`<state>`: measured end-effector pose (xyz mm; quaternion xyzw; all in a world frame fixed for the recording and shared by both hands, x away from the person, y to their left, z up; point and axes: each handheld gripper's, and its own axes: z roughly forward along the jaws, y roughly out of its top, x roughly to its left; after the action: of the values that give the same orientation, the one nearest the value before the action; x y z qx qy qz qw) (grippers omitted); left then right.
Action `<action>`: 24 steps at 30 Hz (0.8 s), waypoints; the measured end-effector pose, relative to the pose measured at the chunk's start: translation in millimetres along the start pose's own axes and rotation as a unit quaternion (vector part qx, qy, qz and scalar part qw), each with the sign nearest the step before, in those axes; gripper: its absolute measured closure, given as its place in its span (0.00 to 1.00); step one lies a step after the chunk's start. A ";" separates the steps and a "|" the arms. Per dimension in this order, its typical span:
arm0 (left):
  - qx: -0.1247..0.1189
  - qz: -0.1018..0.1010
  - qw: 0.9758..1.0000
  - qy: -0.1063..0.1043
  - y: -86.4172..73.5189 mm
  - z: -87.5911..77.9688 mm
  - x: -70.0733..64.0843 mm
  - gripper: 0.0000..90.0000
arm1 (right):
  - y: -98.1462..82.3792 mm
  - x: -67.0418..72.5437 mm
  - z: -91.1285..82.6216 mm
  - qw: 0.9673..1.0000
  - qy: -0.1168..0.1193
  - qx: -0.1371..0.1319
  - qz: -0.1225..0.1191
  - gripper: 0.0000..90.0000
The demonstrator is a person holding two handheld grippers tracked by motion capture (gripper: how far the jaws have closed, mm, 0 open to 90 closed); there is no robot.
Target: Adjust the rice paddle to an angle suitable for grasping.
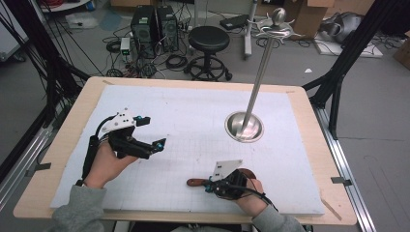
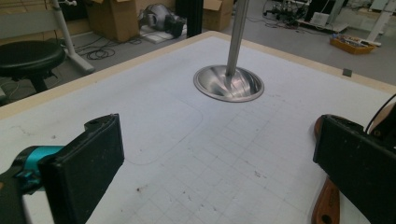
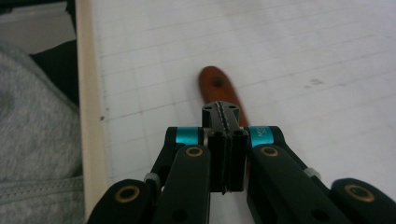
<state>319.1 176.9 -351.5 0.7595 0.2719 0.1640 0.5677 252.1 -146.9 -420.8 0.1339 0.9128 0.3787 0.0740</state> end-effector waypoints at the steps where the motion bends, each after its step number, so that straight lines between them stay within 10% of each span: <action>1: 0.000 -0.001 1.000 0.002 -0.5 -0.9 0.1 0.03 | 0.8 2.1 2.8 1.000 0.004 0.007 -0.006 1.00; 24: -0.003 -0.006 1.000 0.023 -5.5 -20.0 1.0 0.03 | 6.0 -7.4 22.1 0.999 0.002 0.051 0.003 1.00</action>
<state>307.5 194.1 -350.8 0.7523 0.2889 0.1786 0.5645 265.5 -130.2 -431.8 0.1398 0.9306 0.3321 0.0643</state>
